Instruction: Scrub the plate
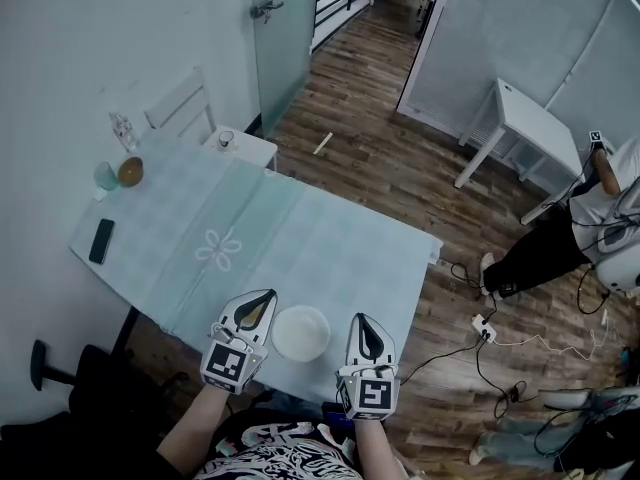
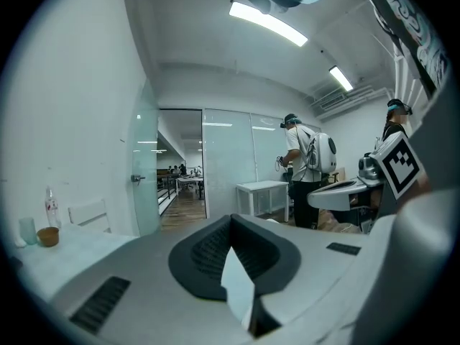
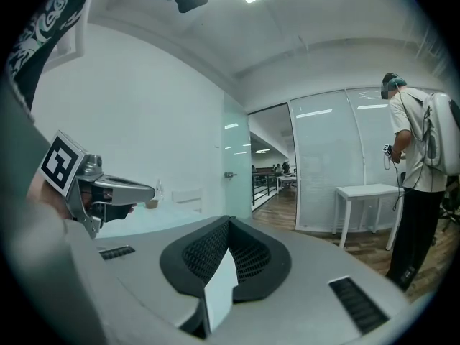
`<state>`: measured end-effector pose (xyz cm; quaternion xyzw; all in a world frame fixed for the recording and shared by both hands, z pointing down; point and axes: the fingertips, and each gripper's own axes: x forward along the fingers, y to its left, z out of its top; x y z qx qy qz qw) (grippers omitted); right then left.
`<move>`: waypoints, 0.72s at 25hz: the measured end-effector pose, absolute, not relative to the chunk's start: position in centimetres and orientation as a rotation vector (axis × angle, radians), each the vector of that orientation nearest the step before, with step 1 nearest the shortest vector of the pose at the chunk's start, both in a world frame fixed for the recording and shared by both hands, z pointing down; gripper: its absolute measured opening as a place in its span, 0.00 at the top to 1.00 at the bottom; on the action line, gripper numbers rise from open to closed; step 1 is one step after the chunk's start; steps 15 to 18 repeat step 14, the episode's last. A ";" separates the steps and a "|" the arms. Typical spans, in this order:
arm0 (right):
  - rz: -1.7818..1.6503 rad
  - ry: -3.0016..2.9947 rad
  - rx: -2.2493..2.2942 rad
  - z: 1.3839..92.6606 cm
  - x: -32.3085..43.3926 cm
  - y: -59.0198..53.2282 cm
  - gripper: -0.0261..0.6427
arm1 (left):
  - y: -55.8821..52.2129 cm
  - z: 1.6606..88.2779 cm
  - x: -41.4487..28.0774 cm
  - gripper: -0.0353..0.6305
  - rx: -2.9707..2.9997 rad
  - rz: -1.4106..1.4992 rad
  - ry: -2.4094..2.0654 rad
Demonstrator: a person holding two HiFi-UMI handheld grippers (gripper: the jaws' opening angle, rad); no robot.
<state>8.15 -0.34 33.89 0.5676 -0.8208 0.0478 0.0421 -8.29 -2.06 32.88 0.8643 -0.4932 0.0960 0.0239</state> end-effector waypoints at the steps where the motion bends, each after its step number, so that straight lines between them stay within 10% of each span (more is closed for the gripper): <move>1: 0.144 -2.512 1.738 33.7 8.2 -0.3 0.95 | -2.1 32.8 -8.4 0.91 2.672 0.295 -1.530; 18: 0.130 -2.464 1.814 33.9 10.2 0.3 0.95 | -2.2 33.6 -8.8 0.91 2.689 0.325 -1.542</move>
